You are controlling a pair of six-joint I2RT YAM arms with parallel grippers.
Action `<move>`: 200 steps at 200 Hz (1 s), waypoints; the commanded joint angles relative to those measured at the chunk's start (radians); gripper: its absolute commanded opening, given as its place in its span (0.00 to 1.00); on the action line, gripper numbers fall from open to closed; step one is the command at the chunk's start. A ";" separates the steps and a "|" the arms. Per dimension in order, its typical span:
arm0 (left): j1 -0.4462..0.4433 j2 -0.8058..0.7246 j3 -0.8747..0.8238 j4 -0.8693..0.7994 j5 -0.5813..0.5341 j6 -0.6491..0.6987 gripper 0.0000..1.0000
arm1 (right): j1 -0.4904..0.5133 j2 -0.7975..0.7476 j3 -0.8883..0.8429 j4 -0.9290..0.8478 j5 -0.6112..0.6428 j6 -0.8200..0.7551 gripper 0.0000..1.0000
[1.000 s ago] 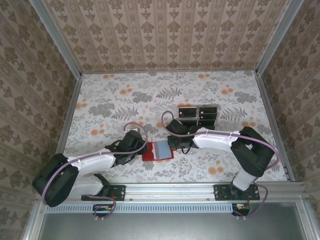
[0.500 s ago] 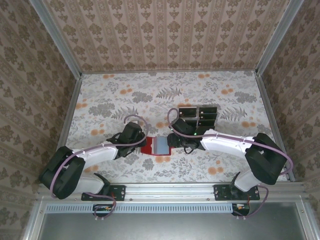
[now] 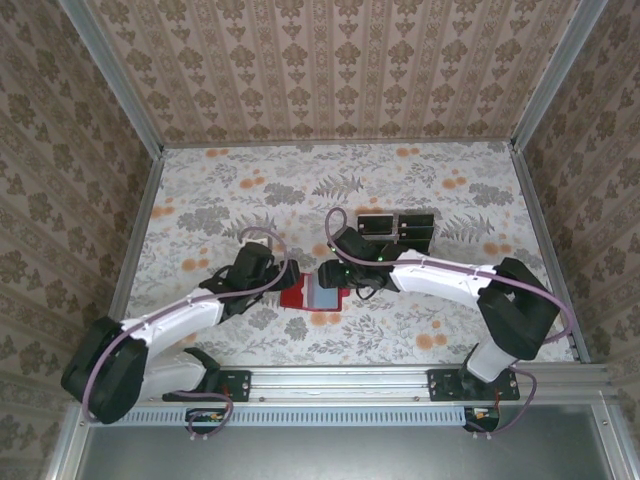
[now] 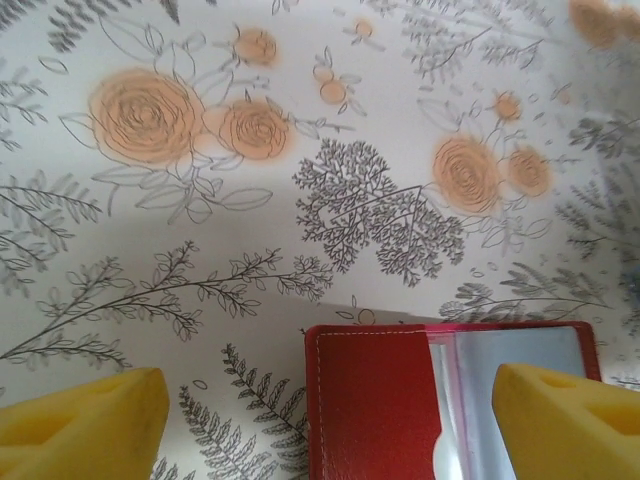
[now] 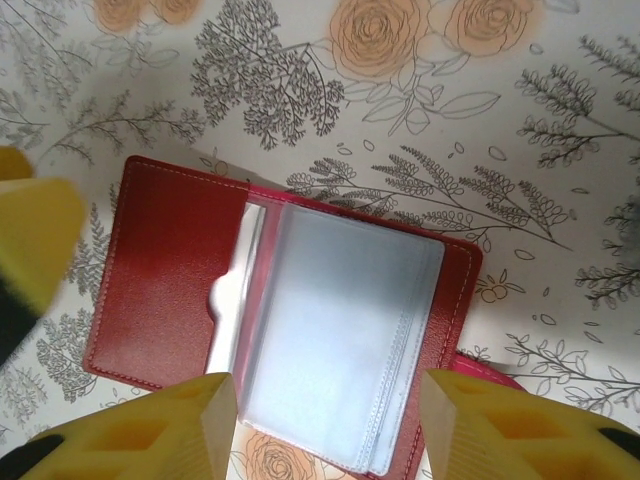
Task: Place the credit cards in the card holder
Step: Rotate the card holder at the center of the table, then flip over the card slot on the card holder.
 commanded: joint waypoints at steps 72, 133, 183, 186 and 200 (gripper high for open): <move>-0.096 -0.054 0.035 -0.155 -0.048 0.059 0.64 | 0.005 0.127 0.075 0.000 -0.046 0.059 0.52; -0.141 0.037 0.005 -0.096 -0.074 0.048 0.50 | 0.004 0.170 0.101 -0.002 -0.052 0.054 0.52; -0.153 0.077 -0.026 -0.039 -0.076 0.034 0.48 | 0.004 0.219 0.122 -0.008 -0.060 0.052 0.52; -0.153 0.080 -0.027 -0.036 -0.077 0.033 0.48 | 0.004 0.222 0.124 -0.008 -0.062 0.052 0.52; -0.155 0.088 -0.034 -0.024 -0.075 0.030 0.48 | 0.003 0.237 0.133 -0.005 -0.075 0.052 0.52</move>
